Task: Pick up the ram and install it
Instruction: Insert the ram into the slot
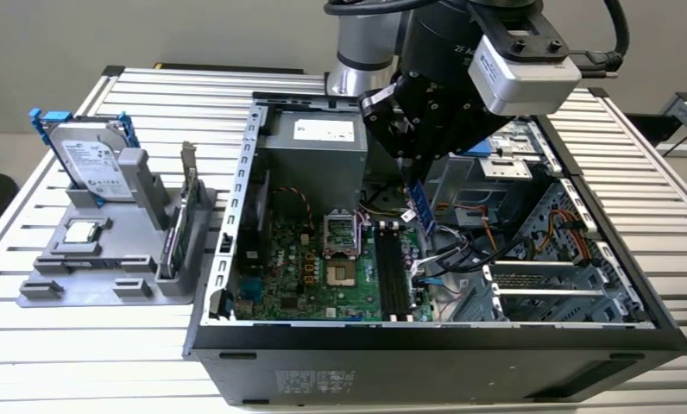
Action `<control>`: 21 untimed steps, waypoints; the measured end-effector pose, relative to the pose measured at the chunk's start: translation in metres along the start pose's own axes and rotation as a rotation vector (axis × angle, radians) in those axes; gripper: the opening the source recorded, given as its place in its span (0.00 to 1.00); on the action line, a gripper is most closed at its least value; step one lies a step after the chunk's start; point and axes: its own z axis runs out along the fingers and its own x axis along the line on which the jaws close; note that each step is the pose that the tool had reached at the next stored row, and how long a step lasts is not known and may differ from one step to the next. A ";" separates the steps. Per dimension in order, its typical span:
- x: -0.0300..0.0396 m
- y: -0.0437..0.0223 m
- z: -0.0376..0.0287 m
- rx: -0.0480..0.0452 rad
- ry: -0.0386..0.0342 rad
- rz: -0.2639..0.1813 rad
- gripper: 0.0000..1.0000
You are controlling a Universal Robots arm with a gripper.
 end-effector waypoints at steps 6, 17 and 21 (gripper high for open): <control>0.0000 0.0000 0.0000 0.0003 0.0015 0.024 0.00; 0.0000 0.0000 0.0000 0.0005 0.0022 0.035 0.00; 0.0000 0.0000 0.0000 0.0006 0.0022 0.035 0.00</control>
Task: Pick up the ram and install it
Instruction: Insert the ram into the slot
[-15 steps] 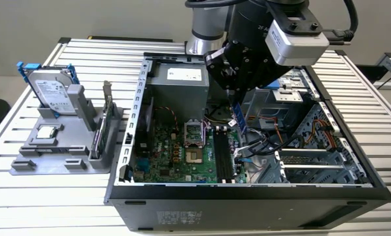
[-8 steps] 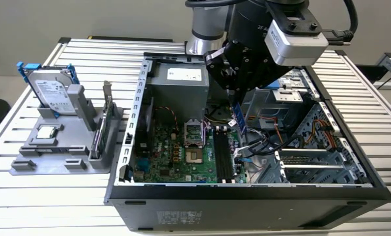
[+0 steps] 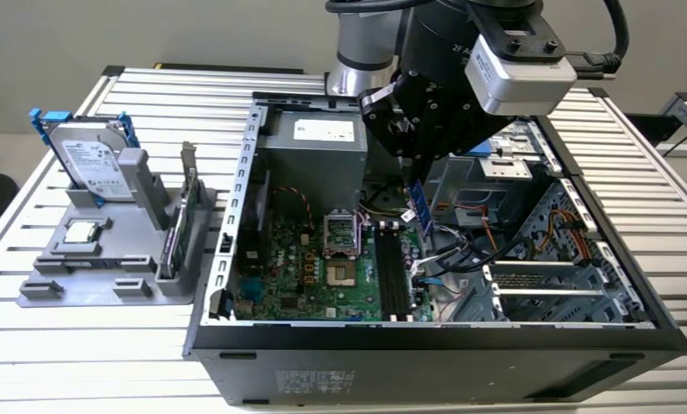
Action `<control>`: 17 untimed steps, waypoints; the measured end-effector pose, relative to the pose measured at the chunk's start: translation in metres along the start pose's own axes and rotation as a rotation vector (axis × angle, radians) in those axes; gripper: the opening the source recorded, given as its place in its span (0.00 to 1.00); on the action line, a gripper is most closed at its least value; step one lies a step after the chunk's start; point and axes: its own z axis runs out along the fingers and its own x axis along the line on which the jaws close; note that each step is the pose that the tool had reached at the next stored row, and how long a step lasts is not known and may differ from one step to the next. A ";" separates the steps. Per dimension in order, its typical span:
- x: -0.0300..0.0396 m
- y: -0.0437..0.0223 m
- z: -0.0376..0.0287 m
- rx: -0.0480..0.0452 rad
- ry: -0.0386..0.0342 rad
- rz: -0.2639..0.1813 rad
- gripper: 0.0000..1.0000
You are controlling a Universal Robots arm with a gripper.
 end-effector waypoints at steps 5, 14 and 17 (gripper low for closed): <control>0.0000 0.0000 0.0000 0.0000 0.0006 0.009 0.00; 0.0000 0.0000 0.0000 0.0003 0.0014 0.022 0.00; 0.0000 0.0000 0.0000 0.0003 0.0014 0.023 0.00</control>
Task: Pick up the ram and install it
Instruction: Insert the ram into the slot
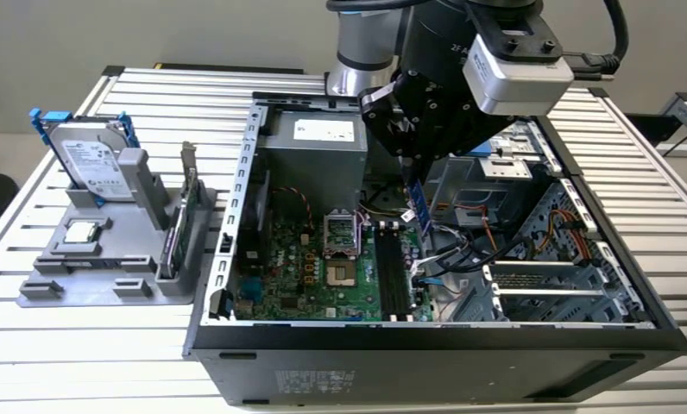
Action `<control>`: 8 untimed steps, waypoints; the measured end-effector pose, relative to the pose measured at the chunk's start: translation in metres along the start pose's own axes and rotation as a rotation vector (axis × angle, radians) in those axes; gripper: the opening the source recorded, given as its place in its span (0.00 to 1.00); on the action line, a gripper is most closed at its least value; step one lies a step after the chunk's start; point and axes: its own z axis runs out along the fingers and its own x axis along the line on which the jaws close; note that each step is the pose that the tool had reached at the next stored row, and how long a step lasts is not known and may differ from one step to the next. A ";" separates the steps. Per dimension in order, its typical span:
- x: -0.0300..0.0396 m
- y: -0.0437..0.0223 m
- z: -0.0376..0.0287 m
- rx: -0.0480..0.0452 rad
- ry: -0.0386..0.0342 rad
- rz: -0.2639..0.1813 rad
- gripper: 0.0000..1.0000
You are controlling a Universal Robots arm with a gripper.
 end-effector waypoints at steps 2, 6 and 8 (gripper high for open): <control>0.0001 0.0000 0.0002 0.0001 0.0003 0.004 0.00; 0.0005 0.0001 0.0005 0.0003 0.0010 0.016 0.00; 0.0008 0.0001 0.0007 0.0004 0.0015 0.023 0.00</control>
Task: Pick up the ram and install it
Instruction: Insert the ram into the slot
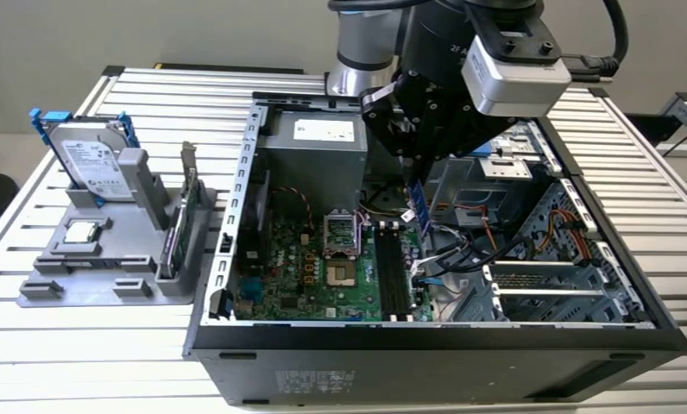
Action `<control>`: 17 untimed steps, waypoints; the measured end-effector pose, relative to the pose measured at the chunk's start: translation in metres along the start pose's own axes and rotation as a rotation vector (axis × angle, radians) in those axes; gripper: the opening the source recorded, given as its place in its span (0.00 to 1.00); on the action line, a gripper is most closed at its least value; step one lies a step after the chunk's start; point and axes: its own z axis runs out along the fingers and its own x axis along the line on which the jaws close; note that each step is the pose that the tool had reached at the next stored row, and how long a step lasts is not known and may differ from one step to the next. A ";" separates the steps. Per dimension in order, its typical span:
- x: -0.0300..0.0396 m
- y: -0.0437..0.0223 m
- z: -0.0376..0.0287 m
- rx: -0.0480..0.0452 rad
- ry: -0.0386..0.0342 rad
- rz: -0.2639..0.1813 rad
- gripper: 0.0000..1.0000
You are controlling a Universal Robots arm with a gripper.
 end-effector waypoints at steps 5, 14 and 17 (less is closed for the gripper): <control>0.0009 0.0001 0.0008 0.0005 0.0013 0.019 0.00; 0.0075 0.0005 0.0033 0.0005 0.0017 0.027 0.00; 0.0098 0.0006 0.0042 0.0005 0.0018 0.028 0.00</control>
